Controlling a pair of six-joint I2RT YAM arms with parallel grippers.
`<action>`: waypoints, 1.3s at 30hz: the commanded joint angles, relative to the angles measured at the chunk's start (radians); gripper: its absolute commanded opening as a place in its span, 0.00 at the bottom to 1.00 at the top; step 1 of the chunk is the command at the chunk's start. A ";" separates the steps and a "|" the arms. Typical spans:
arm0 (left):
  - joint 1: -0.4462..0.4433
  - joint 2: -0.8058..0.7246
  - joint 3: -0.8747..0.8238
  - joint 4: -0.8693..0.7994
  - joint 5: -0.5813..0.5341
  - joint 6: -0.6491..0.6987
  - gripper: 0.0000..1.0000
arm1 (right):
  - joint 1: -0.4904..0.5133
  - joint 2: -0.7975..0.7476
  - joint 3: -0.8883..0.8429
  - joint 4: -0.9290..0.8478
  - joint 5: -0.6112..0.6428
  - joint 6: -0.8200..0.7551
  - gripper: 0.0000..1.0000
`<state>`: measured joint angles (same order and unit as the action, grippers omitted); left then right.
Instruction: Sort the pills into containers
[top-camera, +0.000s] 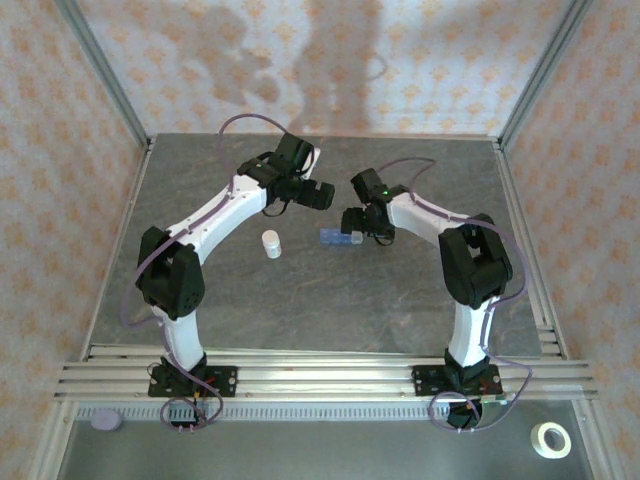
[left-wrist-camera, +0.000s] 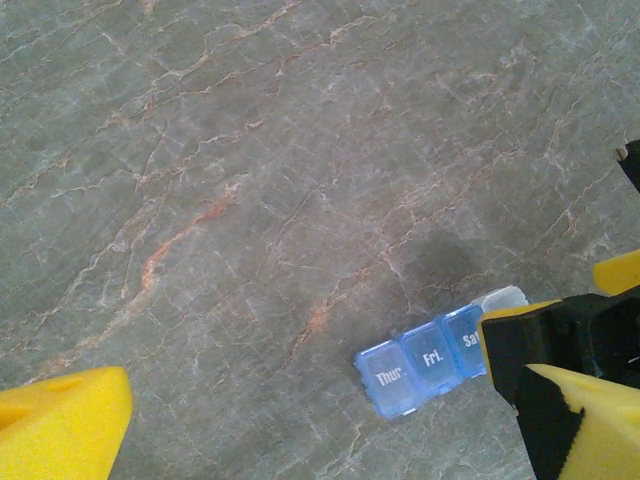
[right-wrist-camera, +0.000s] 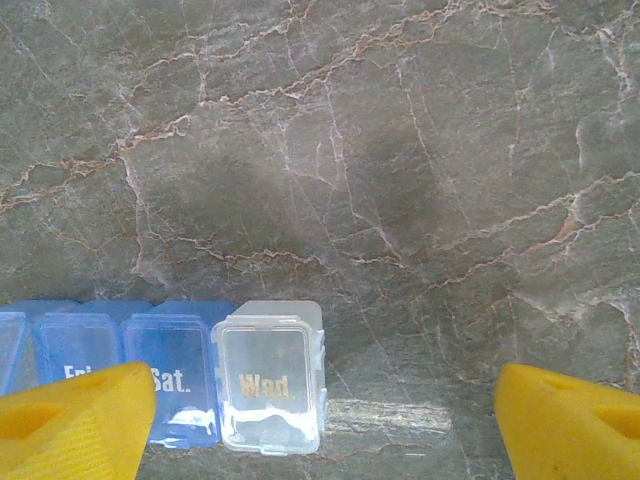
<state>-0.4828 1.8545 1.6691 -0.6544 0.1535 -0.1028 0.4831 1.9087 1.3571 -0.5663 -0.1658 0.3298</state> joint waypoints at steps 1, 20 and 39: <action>0.000 0.017 0.007 -0.069 0.001 0.044 1.00 | 0.002 0.008 -0.002 0.004 0.002 0.013 0.88; -0.052 0.139 0.012 -0.162 -0.075 0.148 1.00 | -0.001 0.064 -0.041 0.036 0.006 0.013 0.88; -0.068 0.205 -0.002 -0.162 -0.047 0.206 1.00 | -0.001 0.066 -0.049 0.036 -0.003 0.017 0.88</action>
<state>-0.5495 2.0441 1.6688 -0.7822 0.0971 0.0807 0.4831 1.9480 1.3388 -0.5144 -0.1844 0.3382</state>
